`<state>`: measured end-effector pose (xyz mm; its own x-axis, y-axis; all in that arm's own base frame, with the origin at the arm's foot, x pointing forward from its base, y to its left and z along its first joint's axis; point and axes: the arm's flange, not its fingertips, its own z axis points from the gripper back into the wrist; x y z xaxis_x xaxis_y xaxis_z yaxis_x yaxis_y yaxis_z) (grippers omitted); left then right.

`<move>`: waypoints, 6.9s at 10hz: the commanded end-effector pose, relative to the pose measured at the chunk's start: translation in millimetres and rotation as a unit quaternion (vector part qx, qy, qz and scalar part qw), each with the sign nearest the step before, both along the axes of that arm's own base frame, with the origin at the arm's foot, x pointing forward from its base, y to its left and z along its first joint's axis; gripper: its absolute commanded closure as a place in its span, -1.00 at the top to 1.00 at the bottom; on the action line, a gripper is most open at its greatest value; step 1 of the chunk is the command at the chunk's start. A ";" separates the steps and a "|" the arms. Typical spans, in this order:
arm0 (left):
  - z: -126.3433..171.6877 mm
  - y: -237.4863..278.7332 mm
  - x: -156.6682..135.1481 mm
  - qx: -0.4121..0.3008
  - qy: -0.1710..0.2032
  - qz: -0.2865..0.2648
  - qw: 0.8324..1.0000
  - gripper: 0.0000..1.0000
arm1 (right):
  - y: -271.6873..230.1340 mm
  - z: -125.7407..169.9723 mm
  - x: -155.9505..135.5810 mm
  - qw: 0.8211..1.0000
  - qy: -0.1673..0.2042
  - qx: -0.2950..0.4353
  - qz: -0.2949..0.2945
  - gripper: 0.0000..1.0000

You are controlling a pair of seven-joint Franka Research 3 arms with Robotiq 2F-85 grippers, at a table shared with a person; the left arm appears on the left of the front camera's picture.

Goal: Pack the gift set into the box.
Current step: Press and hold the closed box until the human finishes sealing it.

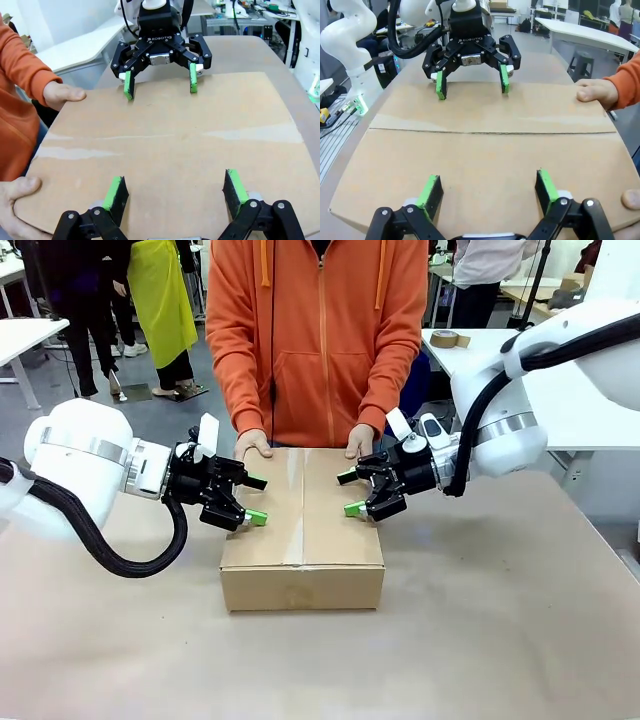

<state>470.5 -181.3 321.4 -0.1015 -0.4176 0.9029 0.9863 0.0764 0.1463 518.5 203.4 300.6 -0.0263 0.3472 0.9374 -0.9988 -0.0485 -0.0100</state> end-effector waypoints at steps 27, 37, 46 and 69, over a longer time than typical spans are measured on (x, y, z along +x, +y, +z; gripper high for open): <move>-3.3 0.4 -1.9 -0.002 -0.006 -0.002 1.000 1.00 | 0.9 -1.3 -0.6 1.000 -0.003 -0.004 -0.001 1.00; -3.3 0.4 -1.9 -0.002 -0.006 -0.002 1.000 1.00 | 0.9 -1.3 -0.6 1.000 -0.003 -0.004 -0.001 1.00; -3.3 0.4 -1.9 -0.002 -0.006 -0.002 1.000 1.00 | 0.9 -1.3 -0.6 1.000 -0.003 -0.004 -0.001 1.00; -3.3 0.4 -1.9 -0.002 -0.006 -0.002 1.000 1.00 | 0.9 -1.3 -0.6 1.000 -0.003 -0.004 -0.001 1.00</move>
